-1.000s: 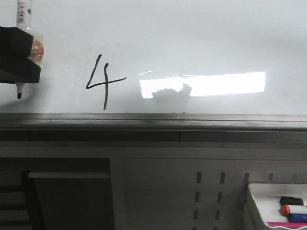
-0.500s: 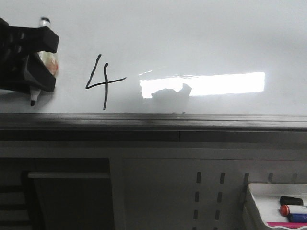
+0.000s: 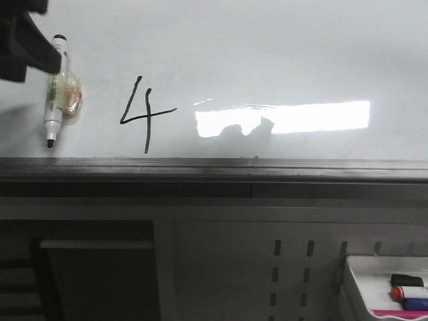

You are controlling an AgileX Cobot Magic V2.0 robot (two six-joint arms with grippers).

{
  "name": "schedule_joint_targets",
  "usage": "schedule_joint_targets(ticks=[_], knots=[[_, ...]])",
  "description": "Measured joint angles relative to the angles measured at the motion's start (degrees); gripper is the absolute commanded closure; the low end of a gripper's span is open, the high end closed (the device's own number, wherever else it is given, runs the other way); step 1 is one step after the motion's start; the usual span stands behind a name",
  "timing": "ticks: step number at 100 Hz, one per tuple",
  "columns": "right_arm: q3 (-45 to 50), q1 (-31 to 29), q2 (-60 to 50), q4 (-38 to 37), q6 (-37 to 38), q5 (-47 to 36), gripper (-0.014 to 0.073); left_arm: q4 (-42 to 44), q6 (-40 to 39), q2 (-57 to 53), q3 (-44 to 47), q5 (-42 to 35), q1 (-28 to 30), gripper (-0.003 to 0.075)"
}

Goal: Write number 4 on whiteboard

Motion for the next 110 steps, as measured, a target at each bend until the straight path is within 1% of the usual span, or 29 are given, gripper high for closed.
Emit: schedule_joint_targets(ticks=[9,11,14,15,34,44,56,69,83,97,110], knots=[[2.38,-0.52,-2.85,-0.1,0.0,-2.43,0.0656,2.38,0.0,-6.21,0.23,-0.11,0.0,0.0606],[3.16,-0.51,-3.69,-0.1,0.0,-3.0,0.0656,3.17,0.0,-7.73,0.55,-0.11,0.0,0.0662],[4.37,-0.51,-4.91,-0.2,0.0,-4.66,0.0656,4.28,0.0,-9.82,0.93,-0.11,0.0,0.0706],[4.71,-0.51,-5.23,-0.2,0.0,-5.0,0.0655,4.84,0.0,-10.87,1.04,-0.11,0.0,0.0744],[17.78,-0.51,-16.66,-0.2,0.0,-18.09,0.0655,10.56,0.0,-25.1,6.86,-1.02,0.0,0.0741],[26.25,-0.51,-24.23,0.13,0.0,-26.28,0.0657,12.95,0.36,-32.77,12.3,-2.88,0.0,0.074],[36.66,-0.51,-33.06,0.36,0.0,-32.86,0.0657,16.23,0.47,-41.27,19.37,-5.07,0.0,0.074],[46.37,-0.51,-42.11,0.48,0.1,-35.1,0.0658,17.85,0.41,-48.93,25.87,-5.22,0.0,0.0741],[53.19,-0.51,-49.15,0.48,0.1,-35.32,0.0658,18.0,0.41,-53.87,30.06,-5.22,0.0,0.0741],[56.28,-0.51,-53.1,0.48,0.1,-35.32,0.0658,18.0,0.41,-55.08,31.45,-5.22,0.0,0.0741],[56.75,-0.51,-53.72,0.48,0.1,-35.46,0.0658,18.0,0.41,-55.08,31.54,-5.22,0.0,0.0741]])
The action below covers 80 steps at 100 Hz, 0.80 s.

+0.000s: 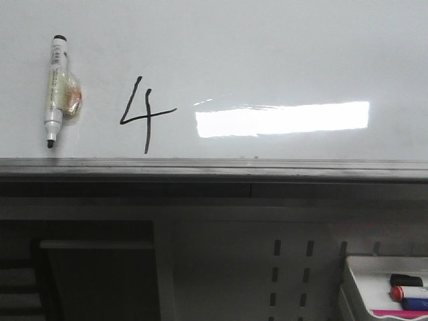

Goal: Write number 4 on whiteboard

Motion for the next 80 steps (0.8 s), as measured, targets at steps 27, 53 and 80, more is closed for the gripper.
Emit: schedule_joint_targets(ticks=[27,53,80], knots=[[0.13,0.0,-0.12,0.08,0.0,-0.5,0.0658,0.1,0.08,0.0,0.0,0.0,0.0,0.0741],[0.13,0.0,-0.12,0.08,0.0,-0.5,0.0658,0.1,0.08,0.0,0.0,0.0,0.12,0.0741],[0.13,0.0,-0.12,0.08,0.0,-0.5,0.0658,0.1,0.08,-4.61,1.11,1.43,7.58,0.0741]])
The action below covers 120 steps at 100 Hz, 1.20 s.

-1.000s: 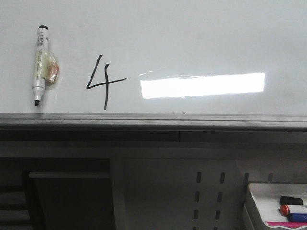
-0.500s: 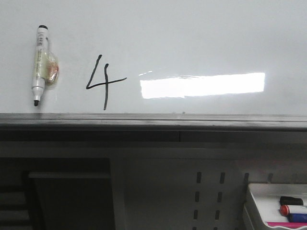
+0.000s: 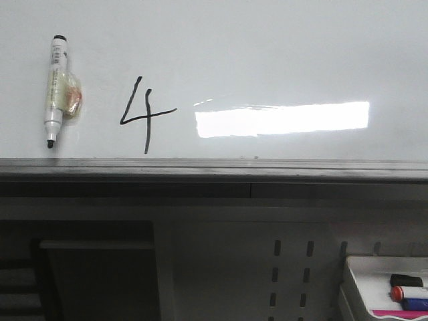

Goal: Write number 4 on whiteboard

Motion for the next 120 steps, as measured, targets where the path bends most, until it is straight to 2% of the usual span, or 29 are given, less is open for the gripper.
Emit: schedule_joint_targets(ticks=[22,36,53,120], knots=[[0.0,0.0,0.0,0.0,0.0,0.0,0.0658,0.0,0.0,-6.38,7.7,0.09,10.34,0.0741],[0.0,0.0,0.0,0.0,0.0,0.0,0.0658,0.0,0.0,-6.65,7.85,5.19,14.41,0.0741],[0.0,0.0,0.0,0.0,0.0,0.0,0.0658,0.0,0.0,-6.65,7.85,13.43,15.0,0.0741],[0.0,0.0,0.0,0.0,0.08,0.0,0.0658,0.0,0.0,-6.65,7.85,13.44,15.0,0.0741]])
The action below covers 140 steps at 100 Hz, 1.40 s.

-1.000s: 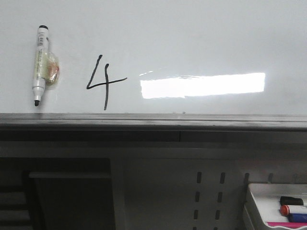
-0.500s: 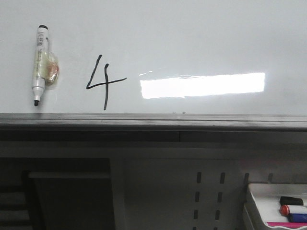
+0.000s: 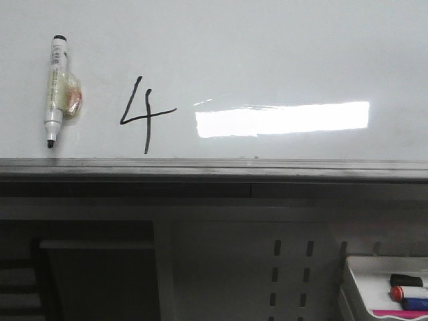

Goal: Write number 4 on whiteboard

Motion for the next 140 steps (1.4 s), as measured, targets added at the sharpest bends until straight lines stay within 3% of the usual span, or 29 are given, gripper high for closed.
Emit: schedule_joint_targets(ticks=[33,45,61,87,107,140], knots=[[0.0,-0.27,0.0,-0.13,0.0,-0.38,0.0658,0.0,0.0,0.0,0.0,0.0,0.0,0.0741],[0.0,-3.32,0.0,-5.53,8.18,-0.74,0.0658,0.0,0.0,0.0,0.0,0.0,0.0,0.0741],[0.0,-13.95,0.0,-13.6,20.71,-0.72,0.0658,0.0,0.0,0.0,0.0,0.0,0.0,0.0741],[3.0,-34.85,-0.26,-14.84,22.9,-2.86,0.0658,0.0,0.05,0.0,0.0,0.0,0.0,0.0741],[11.24,-42.14,-8.46,-14.95,23.03,-2.92,0.0658,0.0,0.05,0.0,0.0,0.0,0.0,0.0741],[11.39,-45.9,-19.04,-15.07,23.03,18.67,0.0658,0.0,0.05,0.0,0.0,0.09,0.0,0.0741]])
